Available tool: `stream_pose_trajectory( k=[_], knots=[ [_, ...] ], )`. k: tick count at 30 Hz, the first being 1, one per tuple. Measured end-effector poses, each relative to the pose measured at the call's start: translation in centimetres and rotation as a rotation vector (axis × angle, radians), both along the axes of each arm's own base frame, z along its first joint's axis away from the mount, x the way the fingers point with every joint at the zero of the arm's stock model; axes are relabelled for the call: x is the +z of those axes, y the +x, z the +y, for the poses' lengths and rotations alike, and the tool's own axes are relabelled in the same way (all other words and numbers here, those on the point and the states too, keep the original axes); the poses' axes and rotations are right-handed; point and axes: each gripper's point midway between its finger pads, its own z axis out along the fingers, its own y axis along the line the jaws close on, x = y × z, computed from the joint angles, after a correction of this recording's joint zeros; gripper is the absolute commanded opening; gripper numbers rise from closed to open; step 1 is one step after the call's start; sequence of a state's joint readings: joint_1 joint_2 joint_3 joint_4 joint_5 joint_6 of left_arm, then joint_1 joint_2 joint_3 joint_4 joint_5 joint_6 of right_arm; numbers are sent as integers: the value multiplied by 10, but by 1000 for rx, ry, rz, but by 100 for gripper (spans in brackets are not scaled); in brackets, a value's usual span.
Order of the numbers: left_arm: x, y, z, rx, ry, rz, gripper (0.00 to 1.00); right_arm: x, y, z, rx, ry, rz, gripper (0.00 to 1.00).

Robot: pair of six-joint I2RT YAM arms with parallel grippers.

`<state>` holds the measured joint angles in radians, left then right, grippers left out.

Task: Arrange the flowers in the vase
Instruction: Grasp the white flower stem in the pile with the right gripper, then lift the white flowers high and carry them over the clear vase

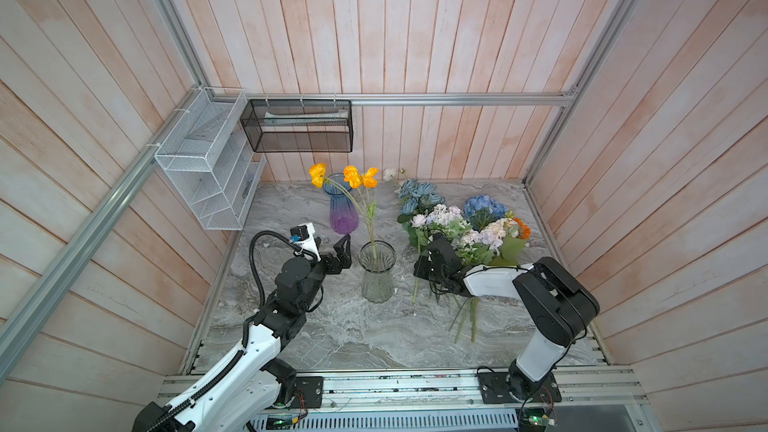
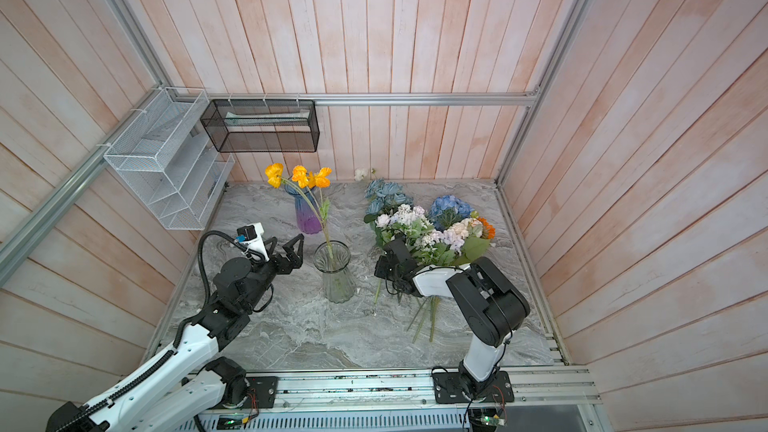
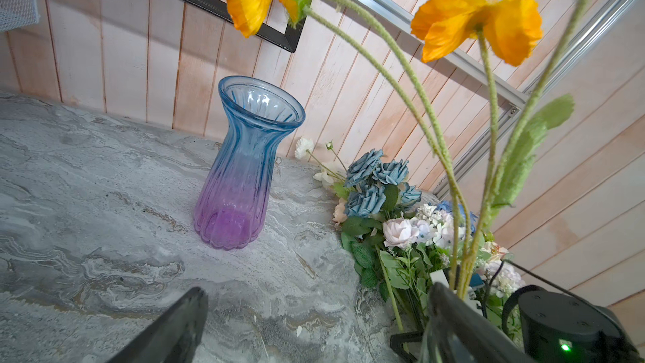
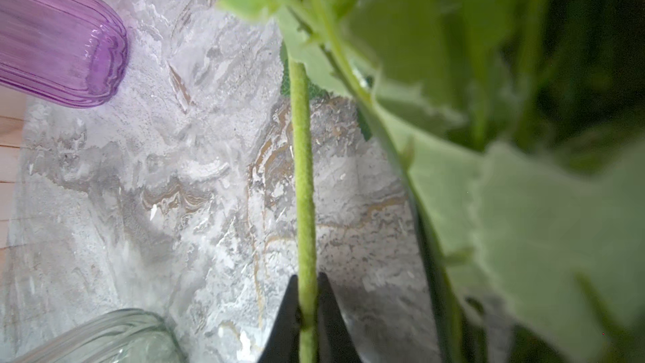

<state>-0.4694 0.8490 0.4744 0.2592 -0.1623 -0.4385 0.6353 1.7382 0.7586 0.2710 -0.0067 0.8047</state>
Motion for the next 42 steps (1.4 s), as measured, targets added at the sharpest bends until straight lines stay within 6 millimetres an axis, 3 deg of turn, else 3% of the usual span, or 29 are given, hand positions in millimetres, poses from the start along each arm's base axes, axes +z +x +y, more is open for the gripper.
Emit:
stream_pose_trajectory(
  k=[9,15,26,42],
  knots=[
    [0,1,1,3,-1,-2,100,6,1,3,15,11,-14,0],
    [0,1,1,4,-3,-1,100,28,1,10,80,27,-71,0],
    [2,1,1,4,-27,0,100,124,8,18,173,73,-325,0],
    [10,-3,-5,-42,-30,-26,100,207,7,-9,139,77,-569,0]
  ],
)
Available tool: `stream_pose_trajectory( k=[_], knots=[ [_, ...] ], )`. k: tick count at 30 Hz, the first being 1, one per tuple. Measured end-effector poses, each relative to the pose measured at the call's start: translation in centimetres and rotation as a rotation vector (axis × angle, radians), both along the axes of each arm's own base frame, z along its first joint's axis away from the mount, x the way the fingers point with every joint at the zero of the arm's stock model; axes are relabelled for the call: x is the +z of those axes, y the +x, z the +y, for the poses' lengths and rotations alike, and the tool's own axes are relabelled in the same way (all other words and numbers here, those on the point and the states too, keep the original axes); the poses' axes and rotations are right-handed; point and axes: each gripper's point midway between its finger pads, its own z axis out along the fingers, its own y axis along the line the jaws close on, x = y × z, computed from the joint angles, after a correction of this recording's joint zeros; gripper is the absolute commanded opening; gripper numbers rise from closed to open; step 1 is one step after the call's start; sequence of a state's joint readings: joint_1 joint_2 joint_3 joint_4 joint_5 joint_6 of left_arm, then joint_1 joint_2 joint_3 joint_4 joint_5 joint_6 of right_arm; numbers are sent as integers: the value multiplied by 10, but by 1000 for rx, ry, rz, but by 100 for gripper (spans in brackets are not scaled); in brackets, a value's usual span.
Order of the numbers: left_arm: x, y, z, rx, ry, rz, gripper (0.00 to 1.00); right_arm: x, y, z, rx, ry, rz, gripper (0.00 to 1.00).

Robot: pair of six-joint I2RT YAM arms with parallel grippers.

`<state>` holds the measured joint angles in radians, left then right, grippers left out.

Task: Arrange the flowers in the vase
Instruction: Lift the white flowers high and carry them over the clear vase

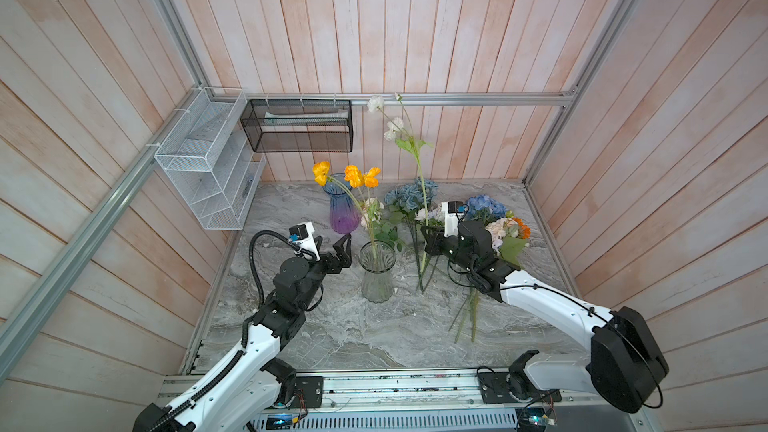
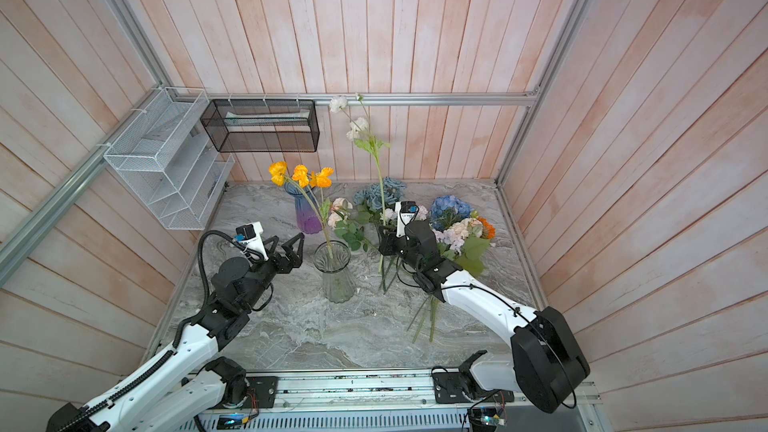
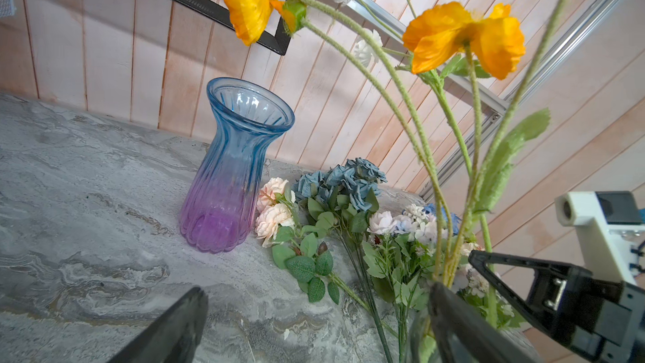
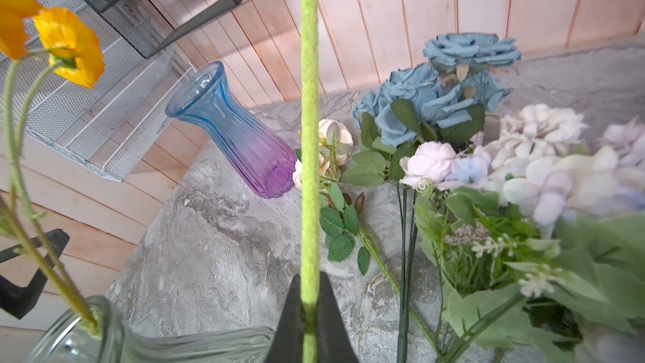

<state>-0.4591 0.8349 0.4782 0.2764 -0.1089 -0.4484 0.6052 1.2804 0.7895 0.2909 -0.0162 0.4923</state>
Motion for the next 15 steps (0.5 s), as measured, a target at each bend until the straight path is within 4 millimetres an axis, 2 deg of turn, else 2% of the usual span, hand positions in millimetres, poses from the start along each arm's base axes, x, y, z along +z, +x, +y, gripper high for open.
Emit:
stream_pose_trajectory(
  k=[6,11,15],
  knots=[
    [37,-5,-3,-30,16,-95,100,53,-11,-10,17,-18,-172,0],
    [66,-10,-9,-74,29,-167,100,118,-16,-9,49,-21,-357,0],
    [89,-15,-16,-121,35,-215,100,169,-28,1,122,19,-497,0]
  ],
)
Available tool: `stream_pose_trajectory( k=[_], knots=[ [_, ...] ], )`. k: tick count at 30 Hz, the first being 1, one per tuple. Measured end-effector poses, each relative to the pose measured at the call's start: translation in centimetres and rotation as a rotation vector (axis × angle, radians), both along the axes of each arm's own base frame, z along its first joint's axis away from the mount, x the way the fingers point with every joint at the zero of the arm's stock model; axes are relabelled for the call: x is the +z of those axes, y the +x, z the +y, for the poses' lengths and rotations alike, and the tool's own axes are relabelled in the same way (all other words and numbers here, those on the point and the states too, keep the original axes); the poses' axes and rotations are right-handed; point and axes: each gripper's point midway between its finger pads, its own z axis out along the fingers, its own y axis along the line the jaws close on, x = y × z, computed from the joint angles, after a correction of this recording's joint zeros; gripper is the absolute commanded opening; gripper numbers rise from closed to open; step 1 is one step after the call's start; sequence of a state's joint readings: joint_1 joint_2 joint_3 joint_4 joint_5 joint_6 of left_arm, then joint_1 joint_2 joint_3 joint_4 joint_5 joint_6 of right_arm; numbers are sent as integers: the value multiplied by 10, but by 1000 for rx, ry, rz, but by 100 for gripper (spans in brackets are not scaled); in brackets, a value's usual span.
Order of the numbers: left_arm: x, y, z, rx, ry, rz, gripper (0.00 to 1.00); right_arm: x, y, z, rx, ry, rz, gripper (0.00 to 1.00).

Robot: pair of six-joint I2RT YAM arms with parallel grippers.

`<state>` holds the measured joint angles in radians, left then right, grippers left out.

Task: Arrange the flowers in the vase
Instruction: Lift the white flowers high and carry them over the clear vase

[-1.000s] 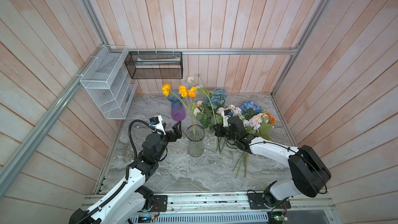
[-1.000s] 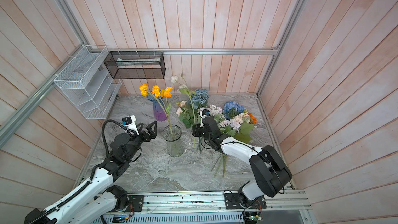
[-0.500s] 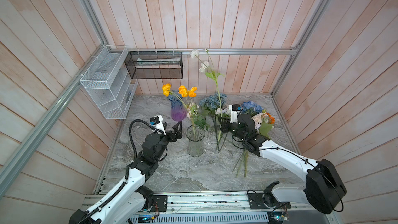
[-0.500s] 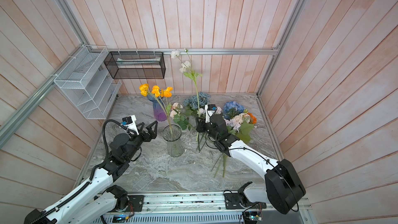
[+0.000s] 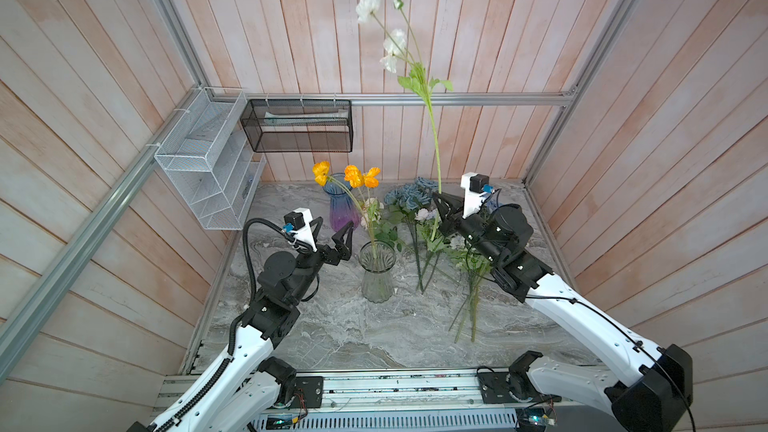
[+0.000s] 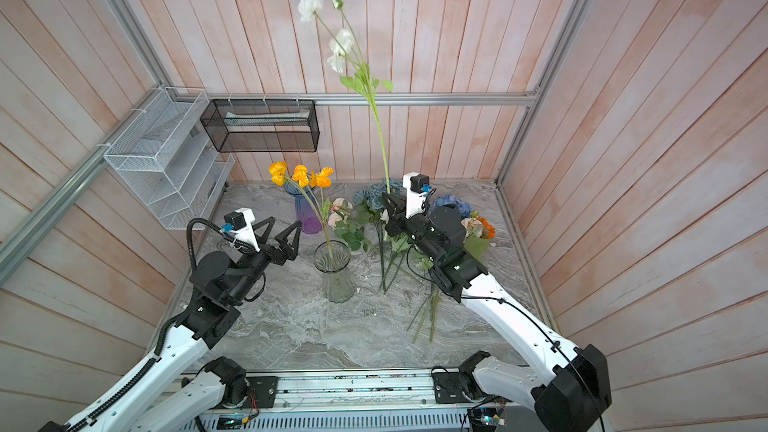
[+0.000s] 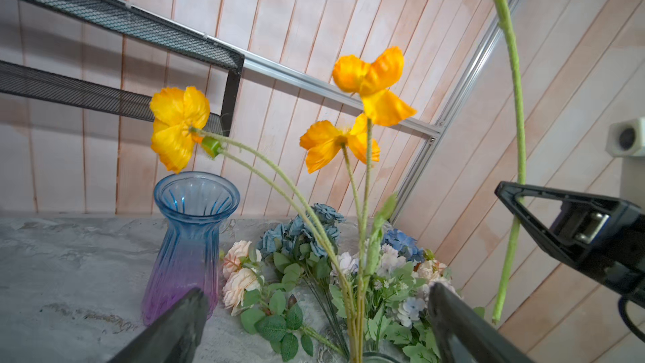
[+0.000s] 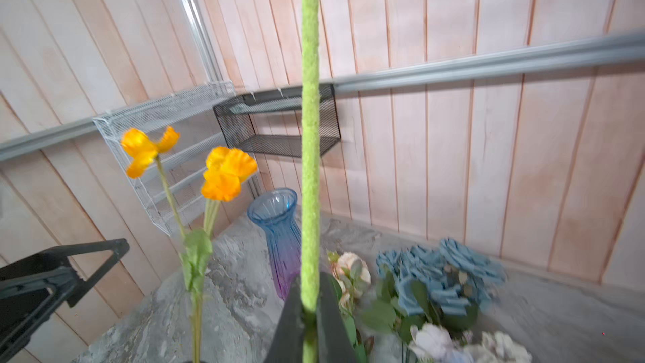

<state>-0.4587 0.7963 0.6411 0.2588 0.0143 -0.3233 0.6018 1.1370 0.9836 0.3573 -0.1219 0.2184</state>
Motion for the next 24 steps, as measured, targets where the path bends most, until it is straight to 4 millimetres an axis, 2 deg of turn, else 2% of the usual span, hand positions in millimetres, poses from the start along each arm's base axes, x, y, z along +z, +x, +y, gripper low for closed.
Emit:
stream_pose_trajectory(
  k=[4,9,14,17,20,24],
  knots=[
    [31,-9,-9,-68,-5,-64,100,33,-20,19,121,35,-119,0],
    [71,-26,-19,-162,-23,-148,100,42,-41,60,276,30,-192,0],
    [94,-41,-27,-245,-37,-198,100,23,-61,104,395,-16,-223,0],
    [98,-47,-32,-291,-41,-207,96,8,-67,123,437,-46,-227,0],
    [97,-50,-37,-323,-42,-203,83,-4,-70,136,458,-73,-234,0],
    [97,-48,-39,-331,-44,-199,79,-15,-77,146,477,-99,-255,0]
  ],
)
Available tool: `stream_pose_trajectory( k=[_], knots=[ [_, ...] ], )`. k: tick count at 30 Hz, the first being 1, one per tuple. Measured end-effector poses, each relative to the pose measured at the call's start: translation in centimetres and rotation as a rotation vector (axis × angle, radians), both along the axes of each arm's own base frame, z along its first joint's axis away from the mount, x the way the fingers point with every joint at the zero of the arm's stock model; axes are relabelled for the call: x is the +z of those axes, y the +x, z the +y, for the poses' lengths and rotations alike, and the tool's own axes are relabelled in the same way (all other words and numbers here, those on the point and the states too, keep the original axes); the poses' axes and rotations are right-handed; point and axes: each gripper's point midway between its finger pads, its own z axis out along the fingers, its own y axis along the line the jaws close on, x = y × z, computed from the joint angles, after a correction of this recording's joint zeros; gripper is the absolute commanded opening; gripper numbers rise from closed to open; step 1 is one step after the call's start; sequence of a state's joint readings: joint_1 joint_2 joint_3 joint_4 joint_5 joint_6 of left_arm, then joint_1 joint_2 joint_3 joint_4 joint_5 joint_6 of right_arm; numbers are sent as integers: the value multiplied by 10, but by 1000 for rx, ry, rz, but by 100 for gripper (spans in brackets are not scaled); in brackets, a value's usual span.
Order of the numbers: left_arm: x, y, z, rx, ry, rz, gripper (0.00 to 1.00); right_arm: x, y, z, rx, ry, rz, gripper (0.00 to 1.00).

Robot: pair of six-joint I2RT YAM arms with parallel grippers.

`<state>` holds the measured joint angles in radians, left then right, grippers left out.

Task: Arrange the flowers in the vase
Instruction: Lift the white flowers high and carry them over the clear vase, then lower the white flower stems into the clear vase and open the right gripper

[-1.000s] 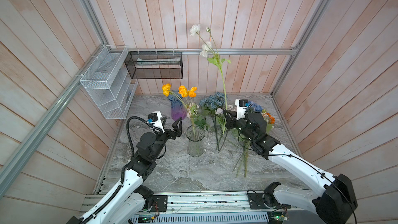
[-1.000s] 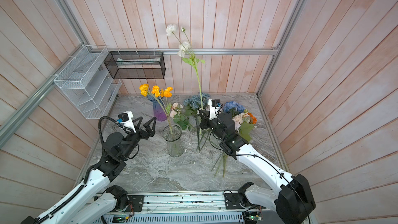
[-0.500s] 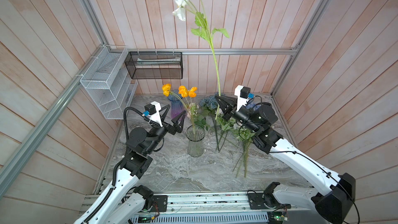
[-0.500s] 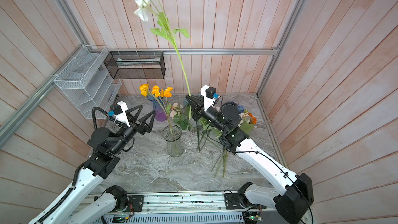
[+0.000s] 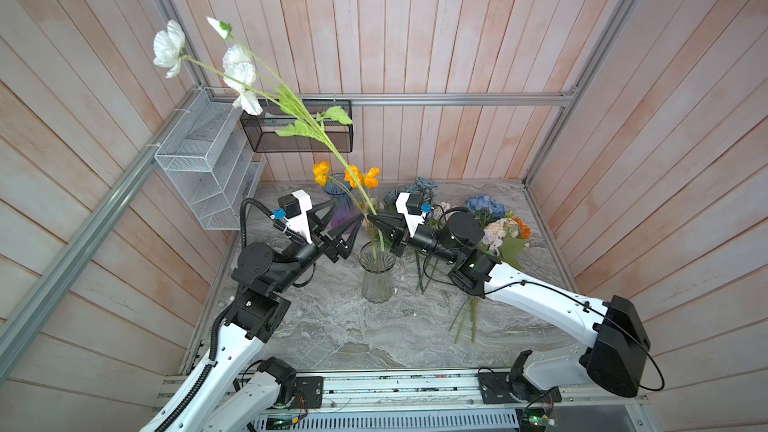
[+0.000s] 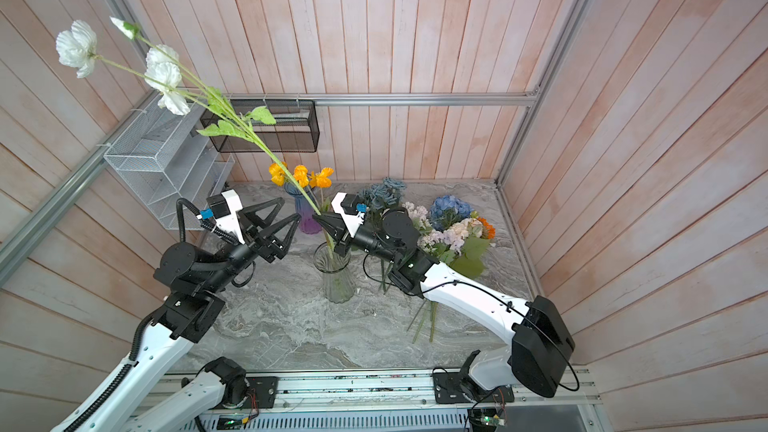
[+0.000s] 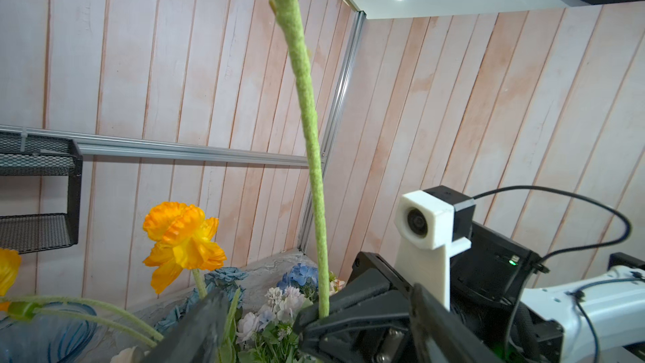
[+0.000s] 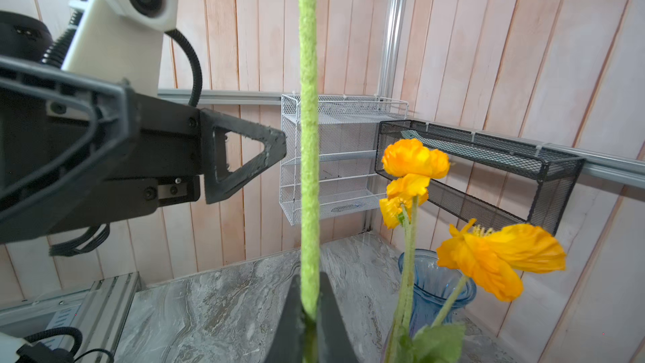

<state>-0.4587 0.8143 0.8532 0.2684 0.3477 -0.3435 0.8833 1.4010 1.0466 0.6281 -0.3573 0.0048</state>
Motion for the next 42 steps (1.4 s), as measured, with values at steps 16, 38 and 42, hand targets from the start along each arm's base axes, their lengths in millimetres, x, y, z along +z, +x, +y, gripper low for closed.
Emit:
stream_pose_trajectory(
  k=[16,38,42],
  knots=[
    [33,3,2,10,-68,-85,28,-45,-12,4,-22,-82,-87,0],
    [31,14,9,79,-77,-76,0,-59,-5,1,-73,-81,-97,53],
    [17,21,11,119,-56,-63,0,-63,-3,-2,-93,-94,-89,65]
  ],
)
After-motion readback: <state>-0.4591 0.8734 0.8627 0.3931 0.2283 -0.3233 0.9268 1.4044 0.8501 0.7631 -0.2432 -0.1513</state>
